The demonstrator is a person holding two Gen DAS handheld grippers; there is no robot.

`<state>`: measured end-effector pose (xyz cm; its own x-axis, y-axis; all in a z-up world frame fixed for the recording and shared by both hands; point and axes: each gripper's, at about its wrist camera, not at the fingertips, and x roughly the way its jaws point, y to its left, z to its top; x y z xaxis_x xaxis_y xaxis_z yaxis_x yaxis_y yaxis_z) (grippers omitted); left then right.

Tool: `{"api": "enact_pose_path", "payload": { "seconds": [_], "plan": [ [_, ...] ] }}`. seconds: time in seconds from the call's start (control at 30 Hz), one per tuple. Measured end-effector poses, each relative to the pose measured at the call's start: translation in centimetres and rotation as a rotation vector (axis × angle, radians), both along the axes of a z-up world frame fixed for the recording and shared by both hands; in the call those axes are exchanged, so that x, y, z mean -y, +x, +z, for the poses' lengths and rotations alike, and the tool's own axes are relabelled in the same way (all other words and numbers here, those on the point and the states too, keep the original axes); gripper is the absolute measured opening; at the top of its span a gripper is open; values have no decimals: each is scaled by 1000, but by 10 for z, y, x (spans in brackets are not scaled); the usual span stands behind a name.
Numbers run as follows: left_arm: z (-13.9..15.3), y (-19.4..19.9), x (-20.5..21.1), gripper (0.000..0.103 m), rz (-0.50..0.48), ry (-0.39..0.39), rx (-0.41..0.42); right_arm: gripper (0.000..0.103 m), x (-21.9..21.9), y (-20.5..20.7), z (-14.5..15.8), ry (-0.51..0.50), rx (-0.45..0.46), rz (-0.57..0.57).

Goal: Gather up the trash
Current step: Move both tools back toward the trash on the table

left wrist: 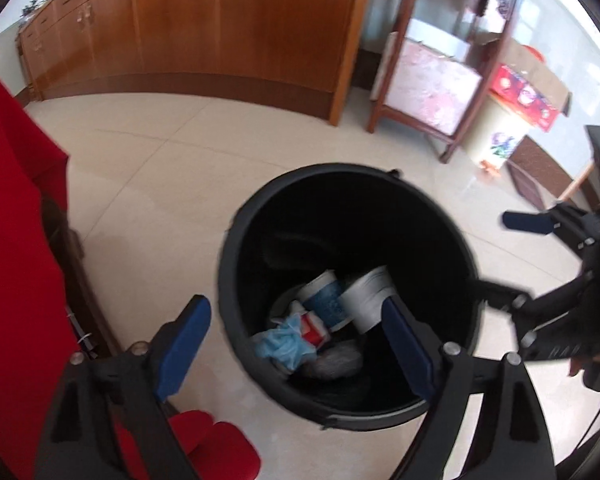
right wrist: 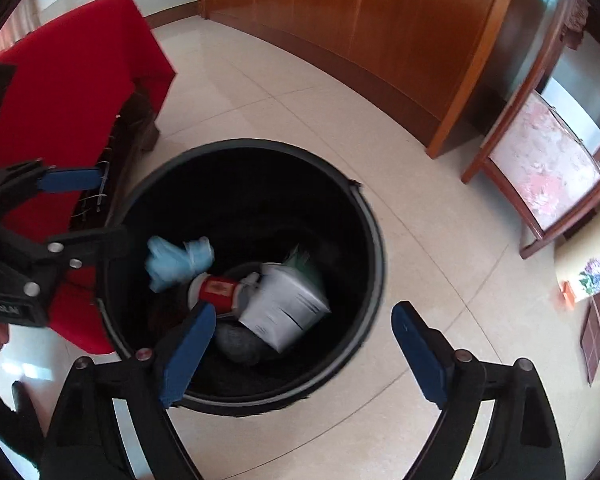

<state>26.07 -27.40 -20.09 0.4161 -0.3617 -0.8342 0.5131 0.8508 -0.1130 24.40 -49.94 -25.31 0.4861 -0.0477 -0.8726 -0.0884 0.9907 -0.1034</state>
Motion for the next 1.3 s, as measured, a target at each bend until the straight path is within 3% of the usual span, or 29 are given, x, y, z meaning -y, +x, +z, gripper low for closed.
{"api": "enact_pose_path", "payload": {
  "seconds": [0.1,0.3,0.43,0.67,0.83,1.13,1.3],
  "plan": [
    [5,-4,-4,90,41,34,20,103,12,1,2,32,0,-46],
    [37,-18,-18,92,81,63,82,103,15,2,22,43,30,-109],
    [70,-31,-33,94,115,39,118,103,9,-7,45,50,76,-115],
    [124,-58,-58,95,134,13,204,103,-28,-33,100,27,181,-74],
    [142,-69,-73,95,152,-5,243,103,-55,-51,132,31,242,-58],
    [170,-94,-134,98,292,-36,301,103,-110,-72,172,69,312,4],
    [184,-109,-177,98,384,-41,341,103,-153,-73,188,149,329,62]
  ]
}}
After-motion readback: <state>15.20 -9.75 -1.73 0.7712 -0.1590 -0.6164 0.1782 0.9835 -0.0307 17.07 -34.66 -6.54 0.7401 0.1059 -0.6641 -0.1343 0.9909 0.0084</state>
